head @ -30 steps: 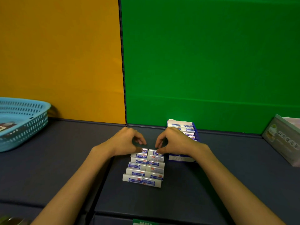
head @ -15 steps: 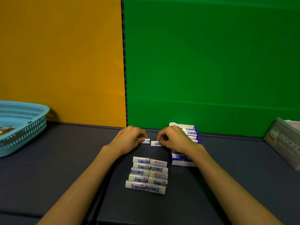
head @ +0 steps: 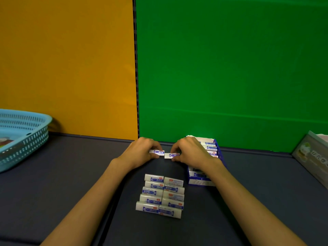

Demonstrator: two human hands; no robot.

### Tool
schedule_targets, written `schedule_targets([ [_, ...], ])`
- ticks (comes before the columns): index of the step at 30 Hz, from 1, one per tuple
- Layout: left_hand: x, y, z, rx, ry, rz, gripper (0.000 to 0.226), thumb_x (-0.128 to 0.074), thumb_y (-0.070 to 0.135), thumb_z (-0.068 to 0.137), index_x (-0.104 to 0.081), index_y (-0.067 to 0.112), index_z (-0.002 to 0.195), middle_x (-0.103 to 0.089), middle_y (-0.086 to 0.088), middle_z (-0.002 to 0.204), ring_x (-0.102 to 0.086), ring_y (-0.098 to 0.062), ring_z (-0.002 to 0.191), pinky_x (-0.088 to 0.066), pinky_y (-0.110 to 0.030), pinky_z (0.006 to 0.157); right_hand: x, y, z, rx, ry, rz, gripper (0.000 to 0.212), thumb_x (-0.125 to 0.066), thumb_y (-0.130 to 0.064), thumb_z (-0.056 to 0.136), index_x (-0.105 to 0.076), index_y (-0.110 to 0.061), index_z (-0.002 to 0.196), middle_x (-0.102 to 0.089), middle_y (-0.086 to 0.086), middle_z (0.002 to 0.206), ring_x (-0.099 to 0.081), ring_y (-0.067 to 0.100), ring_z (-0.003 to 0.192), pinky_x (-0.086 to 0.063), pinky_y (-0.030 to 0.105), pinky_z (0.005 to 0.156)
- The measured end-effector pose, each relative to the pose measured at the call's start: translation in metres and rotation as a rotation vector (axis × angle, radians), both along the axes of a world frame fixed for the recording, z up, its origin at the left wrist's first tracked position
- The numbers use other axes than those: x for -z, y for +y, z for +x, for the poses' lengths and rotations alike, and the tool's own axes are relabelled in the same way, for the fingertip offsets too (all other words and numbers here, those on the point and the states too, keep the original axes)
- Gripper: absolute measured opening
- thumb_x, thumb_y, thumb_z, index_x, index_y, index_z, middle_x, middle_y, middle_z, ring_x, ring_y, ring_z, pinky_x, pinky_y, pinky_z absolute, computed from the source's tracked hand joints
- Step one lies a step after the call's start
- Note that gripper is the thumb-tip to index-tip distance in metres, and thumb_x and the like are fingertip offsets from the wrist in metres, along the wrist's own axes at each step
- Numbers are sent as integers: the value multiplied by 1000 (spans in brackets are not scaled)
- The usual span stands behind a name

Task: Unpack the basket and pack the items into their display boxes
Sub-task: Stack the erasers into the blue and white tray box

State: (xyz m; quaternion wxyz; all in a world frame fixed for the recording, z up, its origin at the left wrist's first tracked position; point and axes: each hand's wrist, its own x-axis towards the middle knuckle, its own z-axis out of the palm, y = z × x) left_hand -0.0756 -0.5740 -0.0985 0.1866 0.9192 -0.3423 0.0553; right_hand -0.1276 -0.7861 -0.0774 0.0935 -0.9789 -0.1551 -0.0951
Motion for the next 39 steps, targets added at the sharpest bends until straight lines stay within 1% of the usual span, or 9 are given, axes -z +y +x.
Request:
schedule_targets([
  [2, 0, 0, 0, -6, -7, 12, 26, -73, 32, 88, -70, 32, 114, -70, 10, 111, -60, -11, 100, -51, -34, 83, -1, 2, 1, -2, -19, -31, 25, -78, -33, 82, -76, -23, 105, -74, -7, 101, -65, 14, 94, -40, 27, 82],
  [6, -1, -1, 0, -21, -16, 21, 31, -71, 32, 90, -68, 29, 120, -69, 8, 117, -61, -14, 106, -52, -37, 88, 0, 5, 4, -17, -22, -67, 20, -72, -30, 86, -72, -24, 105, -72, -5, 101, -62, 17, 95, -42, 32, 87],
  [9, -3, -1, 1, -31, -31, 24, 28, -67, 33, 93, -68, 26, 120, -69, 5, 118, -61, -16, 105, -52, -40, 89, 2, 5, 6, -45, -29, -56, 20, -68, -30, 88, -71, -24, 107, -69, -4, 103, -59, 18, 97, -40, 32, 85],
  [13, -8, -3, 2, -27, -74, 14, 30, -64, 32, 95, -67, 22, 123, -67, 3, 117, -59, -16, 105, -50, -39, 89, -3, -2, 6, -50, -20, 42, 18, -67, -27, 90, -71, -22, 107, -64, -5, 100, -55, 16, 96, -42, 31, 83],
  [17, -20, -15, 1, -13, -106, -47, 33, -64, 30, 95, -65, 19, 126, -66, 1, 116, -58, -17, 103, -50, -39, 87, -16, -19, 5, -42, -45, 123, 15, -68, -24, 89, -71, -21, 103, -61, -4, 96, -53, 16, 96, -44, 33, 85],
  [27, -41, -80, -16, 62, -127, -150, 25, -60, 35, 97, -64, 27, 120, -60, 10, 111, -52, -8, 100, -46, -33, 84, -33, -86, -19, 108, -86, 152, 20, -72, -23, 87, -73, -18, 107, -62, -3, 98, -56, 15, 95, -47, 34, 88],
  [32, -36, -111, -24, 95, -161, -110, 26, -60, 40, 96, -62, 29, 119, -62, 9, 113, -53, -11, 104, -45, -37, 91, -22, -110, -29, 157, -57, 118, 20, -71, -25, 87, -71, -20, 107, -58, -6, 96, -53, 15, 94, -45, 32, 84],
  [36, -27, -124, -29, 77, -246, -20, 29, -58, 44, 96, -62, 30, 121, -63, 8, 117, -49, -13, 107, -38, -36, 91, -10, -117, -31, 175, -35, 104, 21, -73, -27, 87, -71, -20, 107, -54, -10, 93, -49, 10, 88, -37, 25, 75],
  [39, -21, -130, -30, 56, -257, 28, 29, -58, 41, 96, -61, 29, 122, -64, 6, 119, -50, -14, 109, -37, -36, 93, -3, -118, -32, 171, -19, 108, 20, -72, -26, 88, -71, -20, 107, -55, -8, 97, -48, 11, 92, -39, 26, 78],
])
